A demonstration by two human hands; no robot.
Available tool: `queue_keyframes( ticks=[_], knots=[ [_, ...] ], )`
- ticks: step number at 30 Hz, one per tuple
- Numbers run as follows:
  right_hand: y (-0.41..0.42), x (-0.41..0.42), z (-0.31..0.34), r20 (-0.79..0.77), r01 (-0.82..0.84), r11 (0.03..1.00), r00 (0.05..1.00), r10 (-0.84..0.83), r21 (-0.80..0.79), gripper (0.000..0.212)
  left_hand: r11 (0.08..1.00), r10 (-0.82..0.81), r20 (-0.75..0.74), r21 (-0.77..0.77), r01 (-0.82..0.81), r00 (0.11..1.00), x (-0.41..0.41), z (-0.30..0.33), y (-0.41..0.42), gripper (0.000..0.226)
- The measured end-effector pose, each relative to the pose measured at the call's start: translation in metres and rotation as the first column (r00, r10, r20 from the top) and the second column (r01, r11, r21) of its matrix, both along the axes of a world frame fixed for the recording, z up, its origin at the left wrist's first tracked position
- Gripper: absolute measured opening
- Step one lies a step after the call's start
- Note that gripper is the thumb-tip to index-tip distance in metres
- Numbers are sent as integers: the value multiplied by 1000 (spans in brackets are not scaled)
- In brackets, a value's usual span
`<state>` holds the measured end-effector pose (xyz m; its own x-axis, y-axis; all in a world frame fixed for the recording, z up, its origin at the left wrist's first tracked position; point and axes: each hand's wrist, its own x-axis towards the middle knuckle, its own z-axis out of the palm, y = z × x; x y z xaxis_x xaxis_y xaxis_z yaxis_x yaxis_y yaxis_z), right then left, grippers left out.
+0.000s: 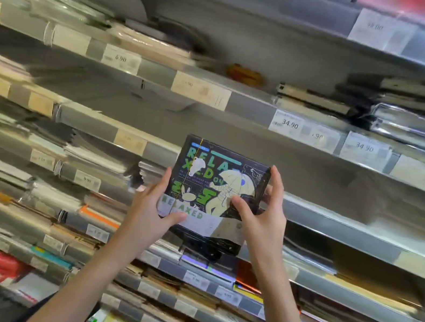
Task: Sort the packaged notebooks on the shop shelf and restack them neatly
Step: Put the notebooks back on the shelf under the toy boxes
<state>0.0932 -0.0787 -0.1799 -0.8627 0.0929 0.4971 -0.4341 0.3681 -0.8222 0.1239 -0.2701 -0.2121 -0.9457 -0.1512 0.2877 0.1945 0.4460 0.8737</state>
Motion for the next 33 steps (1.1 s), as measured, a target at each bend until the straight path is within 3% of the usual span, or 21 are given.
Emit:
queue_keyframes(
  ticks=[8, 13, 18, 23, 25, 28, 33],
  knots=[
    [1, -21, 94, -161, 10, 1000, 987, -7, 20, 84, 995, -49, -103, 85, 57, 994, -23, 83, 4, 91],
    [-10, -50, 157, -240, 30, 993, 971, -3, 110, 63, 992, 79, -246, 117, -51, 966, -41, 135, 4, 87],
    [-30, -88, 193, -191, 36, 995, 982, -17, 98, 38, 973, 226, -355, 125, -193, 907, -68, 167, -10, 70],
    [-36, -116, 220, -142, -4, 995, 990, 19, 102, 38, 955, 297, -473, 127, -269, 829, -80, 189, -6, 47],
    [-39, -126, 226, -99, 4, 994, 995, 7, 110, 39, 949, 291, -514, 47, -313, 807, -88, 186, 0, 40],
    [-40, -137, 229, -38, 8, 974, 999, 0, 227, 39, 939, 226, -526, -106, -328, 820, -100, 173, 7, 46],
    [-35, -135, 228, 45, -81, 957, 996, 72, 279, 33, 922, 191, -587, -168, -350, 787, -120, 169, 4, 56]
  ],
)
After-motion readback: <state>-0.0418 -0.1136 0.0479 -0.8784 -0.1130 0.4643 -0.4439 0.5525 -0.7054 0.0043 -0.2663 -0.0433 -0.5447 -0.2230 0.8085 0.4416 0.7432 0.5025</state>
